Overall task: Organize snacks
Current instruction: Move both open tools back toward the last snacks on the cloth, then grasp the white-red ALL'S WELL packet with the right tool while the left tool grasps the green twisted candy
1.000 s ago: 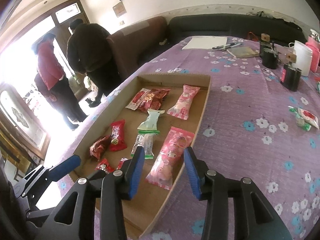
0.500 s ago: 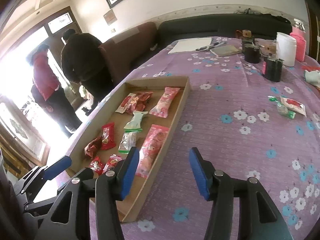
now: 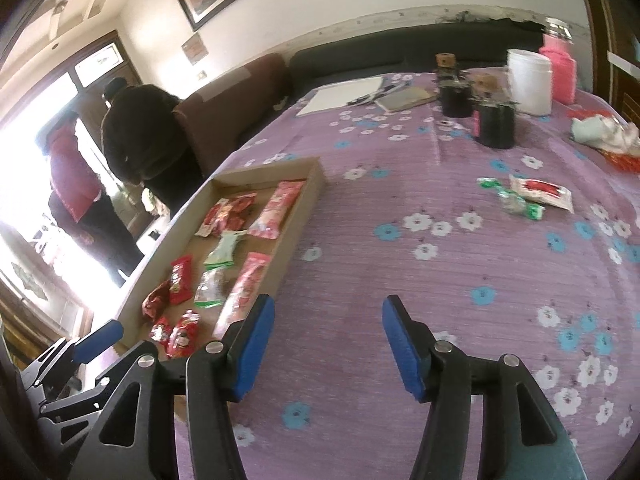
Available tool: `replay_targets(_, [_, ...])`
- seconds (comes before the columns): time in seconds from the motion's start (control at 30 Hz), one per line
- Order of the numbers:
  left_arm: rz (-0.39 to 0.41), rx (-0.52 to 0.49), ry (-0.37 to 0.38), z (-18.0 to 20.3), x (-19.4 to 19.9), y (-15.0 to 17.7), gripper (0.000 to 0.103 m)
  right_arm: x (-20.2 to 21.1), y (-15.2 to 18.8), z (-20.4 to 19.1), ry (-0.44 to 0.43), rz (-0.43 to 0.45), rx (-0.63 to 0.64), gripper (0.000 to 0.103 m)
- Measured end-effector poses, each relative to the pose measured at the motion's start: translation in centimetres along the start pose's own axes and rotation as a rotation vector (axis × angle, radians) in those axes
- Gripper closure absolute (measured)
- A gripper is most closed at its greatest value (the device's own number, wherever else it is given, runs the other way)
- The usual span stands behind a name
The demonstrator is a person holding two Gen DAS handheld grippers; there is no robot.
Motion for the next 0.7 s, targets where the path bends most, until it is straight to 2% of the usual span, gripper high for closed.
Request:
replay_targets(0.23, [-0.002, -0.008, 0.061, 1.8, 0.0, -0.8, 0.044, 1.0, -1.4, 5.1, 0.078, 0.029, -0.049, 0.045])
replay_targets(0.47, [0.02, 0.003, 0.151, 4.0, 0.1, -1.6, 0.044, 3.1, -5.1, 14.1, 0.238, 0.117, -0.164, 0.044])
replay_targets(0.6, [0.018, 0.002, 0.203, 5.4, -0.2, -1.9, 0.044, 2.0, -7.0, 18.3, 0.319, 0.128, -0.192, 0.044])
replay_targets(0.7, [0.026, -0.01, 0.219, 5.9, -0.3, -2.2, 0.044, 0.0, -8.4, 19.7, 0.357, 0.125, -0.165, 0.044])
Point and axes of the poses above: each gripper's, at about its wrist camera, not at the fingertips, and x roughly against the way its jaws point, z to its right, y to its underside, the point moved 9 cm from there along -x, roughly the way its jaws point, and after that the axes turned 13 degrees about z, right-handed, at the moved point
